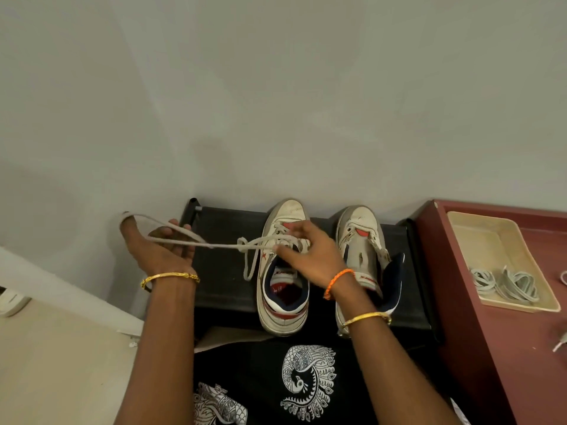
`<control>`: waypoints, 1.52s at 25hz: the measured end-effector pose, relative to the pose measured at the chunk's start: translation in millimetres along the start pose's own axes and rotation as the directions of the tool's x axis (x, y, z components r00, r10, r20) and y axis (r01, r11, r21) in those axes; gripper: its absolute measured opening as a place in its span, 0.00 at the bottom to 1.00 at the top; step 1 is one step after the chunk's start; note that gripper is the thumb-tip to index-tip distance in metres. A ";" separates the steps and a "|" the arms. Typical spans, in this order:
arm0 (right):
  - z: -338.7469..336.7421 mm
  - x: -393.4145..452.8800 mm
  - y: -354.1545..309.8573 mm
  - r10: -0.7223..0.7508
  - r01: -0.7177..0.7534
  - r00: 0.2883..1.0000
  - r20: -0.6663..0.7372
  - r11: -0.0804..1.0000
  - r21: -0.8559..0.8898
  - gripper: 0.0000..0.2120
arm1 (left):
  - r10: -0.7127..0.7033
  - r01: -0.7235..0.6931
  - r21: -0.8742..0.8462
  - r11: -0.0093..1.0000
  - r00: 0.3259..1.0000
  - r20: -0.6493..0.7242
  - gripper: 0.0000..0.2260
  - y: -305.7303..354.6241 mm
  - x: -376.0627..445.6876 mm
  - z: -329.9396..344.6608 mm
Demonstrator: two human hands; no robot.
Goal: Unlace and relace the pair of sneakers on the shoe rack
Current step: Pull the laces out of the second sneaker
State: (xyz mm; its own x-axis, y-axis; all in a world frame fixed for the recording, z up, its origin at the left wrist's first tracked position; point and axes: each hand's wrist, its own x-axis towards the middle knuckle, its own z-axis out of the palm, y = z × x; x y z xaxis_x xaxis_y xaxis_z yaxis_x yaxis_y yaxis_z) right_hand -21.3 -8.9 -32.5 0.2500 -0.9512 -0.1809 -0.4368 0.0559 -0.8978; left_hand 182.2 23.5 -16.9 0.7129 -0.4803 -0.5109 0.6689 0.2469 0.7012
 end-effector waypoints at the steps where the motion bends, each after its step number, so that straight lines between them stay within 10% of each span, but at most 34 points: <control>1: 12.1 3.1 2.7 -0.034 0.037 0.999 0.039 0.997 -0.062 0.14 | 0.001 -0.001 0.002 1.000 1.000 0.004 0.27 4.9 -0.1 0.3; 7: -25.8 17.0 -15.6 0.008 0.212 0.885 -0.466 0.884 0.416 0.06 | 0.015 -0.028 0.390 0.920 0.999 0.036 0.13 8.7 8.2 3.9; 12: -36.5 10.4 -10.1 0.117 -0.141 0.949 -0.293 0.988 -0.062 0.16 | -0.236 -0.086 0.983 0.163 0.964 0.124 0.49 -34.3 -12.2 9.6; 18: 2.9 -8.9 6.0 0.051 -0.096 0.992 -0.114 0.900 -0.426 0.17 | -0.238 -0.816 0.577 0.022 0.557 0.796 0.18 -73.4 -37.0 7.4; 26: -4.0 -1.8 20.2 0.268 -0.296 0.916 -0.300 0.954 -0.049 0.08 | -0.138 -0.922 0.272 -0.275 0.317 0.938 0.10 -98.3 -43.3 12.3; 30: -6.5 -0.6 22.5 0.295 -0.309 0.922 -0.251 0.951 -0.018 0.10 | -0.129 -0.907 0.268 -0.325 0.324 0.937 0.09 -102.9 -43.3 10.2; 32: -7.4 -0.9 23.3 0.303 -0.314 0.921 -0.246 0.949 -0.006 0.10 | -0.073 -0.886 0.391 -0.250 0.420 0.905 0.07 -102.4 -41.5 10.6; 34: -7.8 -0.5 23.0 0.313 -0.320 0.922 -0.230 0.947 0.007 0.10 | 0.026 -0.777 0.621 0.103 0.626 0.779 0.04 -101.0 -43.5 12.7; 36: -7.4 0.0 23.0 0.328 -0.331 0.921 -0.208 0.943 0.022 0.10 | -0.022 -0.433 0.728 0.532 0.852 0.523 0.02 -99.6 -41.2 18.6; 38: -7.9 1.0 23.1 0.339 -0.339 0.919 -0.201 0.940 0.037 0.10 | -0.169 -0.034 0.681 0.732 0.959 0.229 0.04 -95.0 -35.0 27.6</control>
State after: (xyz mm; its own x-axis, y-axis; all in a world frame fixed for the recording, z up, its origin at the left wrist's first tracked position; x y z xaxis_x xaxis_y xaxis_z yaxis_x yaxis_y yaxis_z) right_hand -37.9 -10.9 -50.3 -0.0917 -0.9161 -0.3903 -0.4634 0.3861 -0.7976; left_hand 87.9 -6.4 -51.8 0.5224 -0.6952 -0.4938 0.3216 -0.3758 0.8691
